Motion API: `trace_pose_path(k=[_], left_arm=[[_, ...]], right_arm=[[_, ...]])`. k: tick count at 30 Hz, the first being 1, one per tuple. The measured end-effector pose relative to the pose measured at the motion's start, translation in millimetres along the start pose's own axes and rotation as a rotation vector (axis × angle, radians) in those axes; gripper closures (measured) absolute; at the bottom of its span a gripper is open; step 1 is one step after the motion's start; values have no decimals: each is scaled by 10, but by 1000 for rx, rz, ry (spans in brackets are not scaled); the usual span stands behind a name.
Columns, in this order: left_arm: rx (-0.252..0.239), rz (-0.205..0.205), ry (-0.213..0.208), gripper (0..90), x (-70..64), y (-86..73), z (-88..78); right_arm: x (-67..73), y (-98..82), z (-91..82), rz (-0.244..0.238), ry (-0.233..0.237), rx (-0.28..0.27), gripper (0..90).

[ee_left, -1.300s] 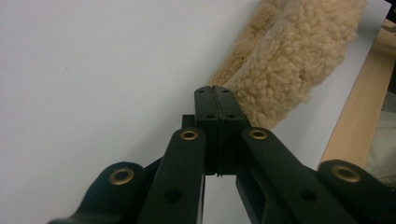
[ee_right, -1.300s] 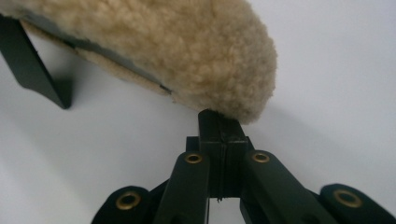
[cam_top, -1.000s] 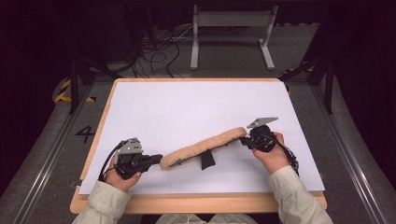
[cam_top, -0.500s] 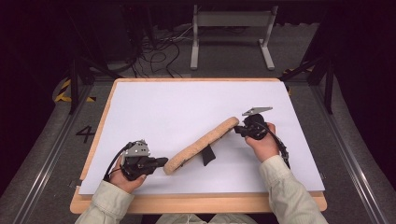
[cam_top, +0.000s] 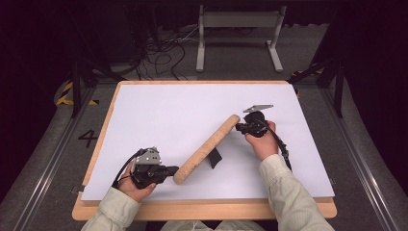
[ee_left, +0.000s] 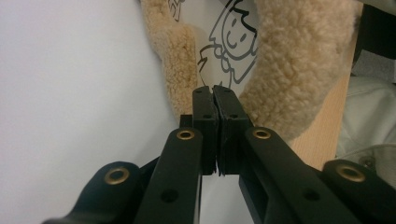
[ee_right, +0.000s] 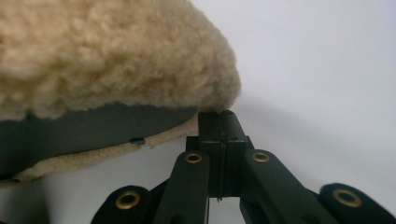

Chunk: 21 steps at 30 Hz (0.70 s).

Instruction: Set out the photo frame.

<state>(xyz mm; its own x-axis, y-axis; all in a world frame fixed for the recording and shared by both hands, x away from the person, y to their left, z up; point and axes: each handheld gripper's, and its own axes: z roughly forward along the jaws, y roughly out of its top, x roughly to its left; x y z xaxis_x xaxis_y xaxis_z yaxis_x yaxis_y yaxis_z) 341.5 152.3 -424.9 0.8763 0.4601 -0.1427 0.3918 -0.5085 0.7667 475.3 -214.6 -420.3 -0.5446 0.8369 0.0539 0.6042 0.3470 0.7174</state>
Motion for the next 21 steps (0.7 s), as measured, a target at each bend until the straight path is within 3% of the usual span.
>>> trace_pose_path(k=[3, 6, 9, 14, 21], left_arm=[[3, -2, 2, 869, 16, -19, -7], [12, -1, 5, 871, 10, -34, -19], [18, 6, 12, 871, -6, -56, -45], [35, -14, 13, 876, 8, -113, -88], [35, -15, 17, 879, 26, -114, -91]], right_arm=[[30, -25, -48, -4, -7, 4, 900], [81, -65, -136, -36, -22, 13, 900], [131, -126, -234, -47, -10, 11, 900], [262, -250, -395, -69, 39, 16, 900], [638, -408, -494, -120, 141, 7, 900]])
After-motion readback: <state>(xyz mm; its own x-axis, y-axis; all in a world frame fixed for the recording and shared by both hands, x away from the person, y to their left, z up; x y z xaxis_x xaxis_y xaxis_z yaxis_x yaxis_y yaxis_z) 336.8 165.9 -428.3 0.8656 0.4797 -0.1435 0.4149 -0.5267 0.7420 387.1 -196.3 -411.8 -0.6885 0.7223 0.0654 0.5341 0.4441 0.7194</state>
